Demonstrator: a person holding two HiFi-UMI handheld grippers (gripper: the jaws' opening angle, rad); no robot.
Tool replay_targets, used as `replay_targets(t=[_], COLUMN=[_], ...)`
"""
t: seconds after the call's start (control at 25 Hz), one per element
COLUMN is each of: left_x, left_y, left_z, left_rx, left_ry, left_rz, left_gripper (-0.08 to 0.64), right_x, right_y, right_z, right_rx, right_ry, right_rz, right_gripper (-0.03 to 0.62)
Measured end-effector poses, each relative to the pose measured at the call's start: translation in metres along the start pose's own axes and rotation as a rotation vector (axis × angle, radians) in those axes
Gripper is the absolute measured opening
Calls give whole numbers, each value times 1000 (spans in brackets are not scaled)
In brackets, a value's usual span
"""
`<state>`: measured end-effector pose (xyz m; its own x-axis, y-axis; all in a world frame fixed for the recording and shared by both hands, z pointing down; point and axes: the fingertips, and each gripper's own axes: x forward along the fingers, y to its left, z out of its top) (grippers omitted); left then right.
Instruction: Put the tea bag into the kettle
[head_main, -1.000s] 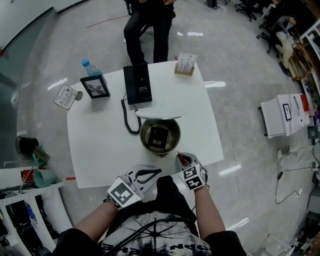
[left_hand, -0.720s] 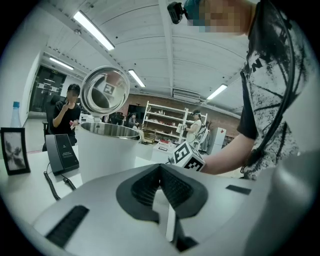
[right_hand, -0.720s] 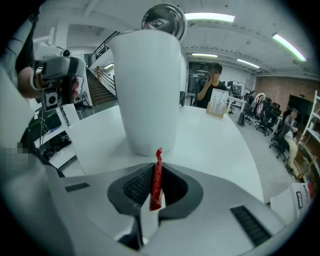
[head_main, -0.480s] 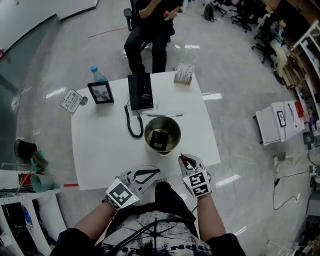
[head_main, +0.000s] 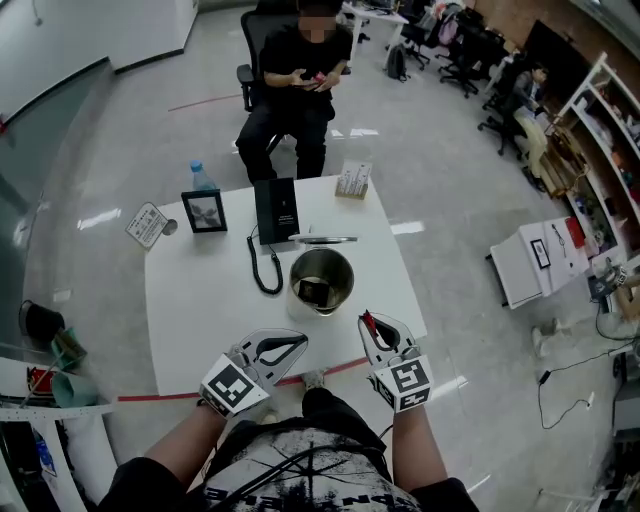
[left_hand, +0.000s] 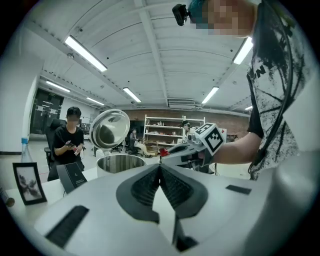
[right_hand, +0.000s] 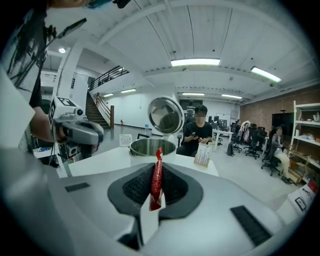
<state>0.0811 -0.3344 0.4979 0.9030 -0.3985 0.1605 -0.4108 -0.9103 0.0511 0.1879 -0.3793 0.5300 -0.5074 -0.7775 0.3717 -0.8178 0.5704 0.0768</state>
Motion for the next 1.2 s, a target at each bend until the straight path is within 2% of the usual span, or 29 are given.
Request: replay_targets(t=[0.12,0.24,0.6,0.8,1.04,1.2], left_x=[-4,-11,-26,-34,-41,-45], left_y=[0,5,23,33,43,46], left_z=[11,15,22,17,7,5], left_rx=[2,17,36,7,-30,-50], left_ry=[-21,-26,-40,-41,-34,-29], left_rz=[7,50,147,208,260,283], left_gripper=[8,9,9,9,8,8], right_x=[-7,-5,32,55,78,83], right_y=[3,7,8,12,12,15], right_z=[19,31,71,79,75,72], right_rx=[-10,-26,-102,-126,-183,-188], right_ry=[-38,-48,-81,-60,6,29], right_rz=[2,18,90,138,137,158], right_gripper=[37,37,38,38,38,38])
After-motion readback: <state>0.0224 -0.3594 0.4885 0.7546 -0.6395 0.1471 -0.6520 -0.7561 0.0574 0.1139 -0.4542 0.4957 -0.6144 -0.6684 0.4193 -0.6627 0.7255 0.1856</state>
